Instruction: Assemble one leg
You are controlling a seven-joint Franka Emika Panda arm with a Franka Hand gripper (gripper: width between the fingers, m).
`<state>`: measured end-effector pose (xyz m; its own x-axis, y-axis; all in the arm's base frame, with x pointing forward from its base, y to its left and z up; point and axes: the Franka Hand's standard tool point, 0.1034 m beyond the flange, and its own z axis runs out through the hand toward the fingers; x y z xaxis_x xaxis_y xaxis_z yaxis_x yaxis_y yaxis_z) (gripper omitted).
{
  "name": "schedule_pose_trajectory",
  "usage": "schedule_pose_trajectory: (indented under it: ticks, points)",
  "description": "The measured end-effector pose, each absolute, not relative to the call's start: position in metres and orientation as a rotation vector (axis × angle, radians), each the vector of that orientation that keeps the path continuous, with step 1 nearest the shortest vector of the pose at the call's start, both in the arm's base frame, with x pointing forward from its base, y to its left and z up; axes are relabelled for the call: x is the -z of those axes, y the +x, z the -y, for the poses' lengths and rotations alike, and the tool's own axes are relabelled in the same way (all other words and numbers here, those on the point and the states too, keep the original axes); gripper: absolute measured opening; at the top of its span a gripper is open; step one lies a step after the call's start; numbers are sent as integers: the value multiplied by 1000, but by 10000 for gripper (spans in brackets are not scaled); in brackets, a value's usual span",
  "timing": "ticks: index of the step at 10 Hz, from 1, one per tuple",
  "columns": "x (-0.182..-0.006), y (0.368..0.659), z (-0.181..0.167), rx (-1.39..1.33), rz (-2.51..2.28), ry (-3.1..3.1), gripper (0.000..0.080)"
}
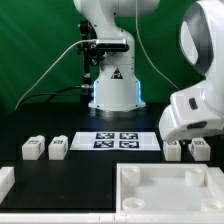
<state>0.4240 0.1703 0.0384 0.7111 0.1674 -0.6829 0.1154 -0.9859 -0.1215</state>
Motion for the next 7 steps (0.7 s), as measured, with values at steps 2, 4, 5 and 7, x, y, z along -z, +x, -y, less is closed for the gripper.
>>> schedule_pose_trajectory:
  ticks: [2, 4, 5, 7]
  points:
    - [-34, 416, -176, -1175, 131, -2857, 649]
    - [-20, 401, -184, -1231, 96, -2862, 649]
    - [-15, 397, -184, -1245, 94, -2861, 649]
    - [-12, 396, -184, -1225, 112, -2863, 649]
